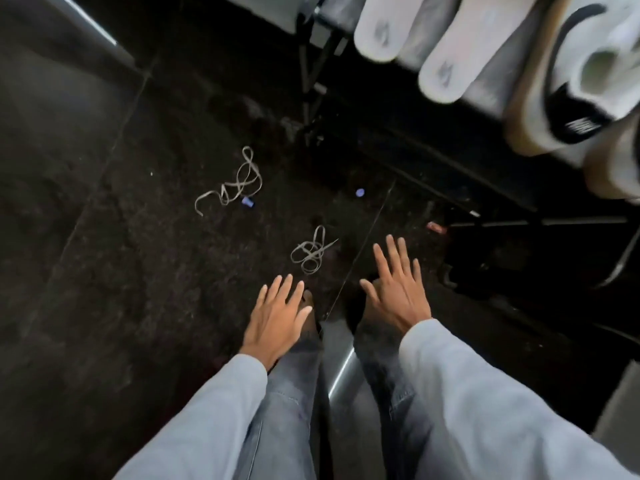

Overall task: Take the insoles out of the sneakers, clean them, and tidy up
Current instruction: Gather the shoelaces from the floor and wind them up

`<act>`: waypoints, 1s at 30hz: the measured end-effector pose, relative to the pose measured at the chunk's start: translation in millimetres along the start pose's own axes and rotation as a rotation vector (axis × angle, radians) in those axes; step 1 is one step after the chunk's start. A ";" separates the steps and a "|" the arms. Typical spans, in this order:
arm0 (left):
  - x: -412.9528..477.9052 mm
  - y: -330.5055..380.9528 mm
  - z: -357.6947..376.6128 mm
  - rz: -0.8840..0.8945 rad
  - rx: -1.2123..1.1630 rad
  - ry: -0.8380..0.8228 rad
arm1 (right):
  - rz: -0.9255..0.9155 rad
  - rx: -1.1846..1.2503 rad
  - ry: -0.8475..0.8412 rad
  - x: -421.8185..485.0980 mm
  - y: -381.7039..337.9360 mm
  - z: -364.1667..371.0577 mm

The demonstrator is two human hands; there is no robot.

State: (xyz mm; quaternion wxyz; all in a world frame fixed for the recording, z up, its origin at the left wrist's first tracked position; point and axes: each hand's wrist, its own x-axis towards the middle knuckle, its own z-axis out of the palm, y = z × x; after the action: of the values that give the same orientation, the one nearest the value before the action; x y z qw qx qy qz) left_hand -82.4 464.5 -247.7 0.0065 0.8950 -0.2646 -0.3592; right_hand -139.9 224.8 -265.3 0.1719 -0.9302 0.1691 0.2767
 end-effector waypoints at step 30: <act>164.0 -79.1 174.4 -0.347 -0.770 -0.269 | 0.262 0.275 -0.278 213.0 10.2 242.2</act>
State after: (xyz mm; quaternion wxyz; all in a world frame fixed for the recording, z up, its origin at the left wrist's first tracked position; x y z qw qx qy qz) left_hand -59.3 485.2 -497.9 0.2445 0.8039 0.0441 -0.5405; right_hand -86.4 269.2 -580.5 0.2811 -0.8211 0.2991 0.3967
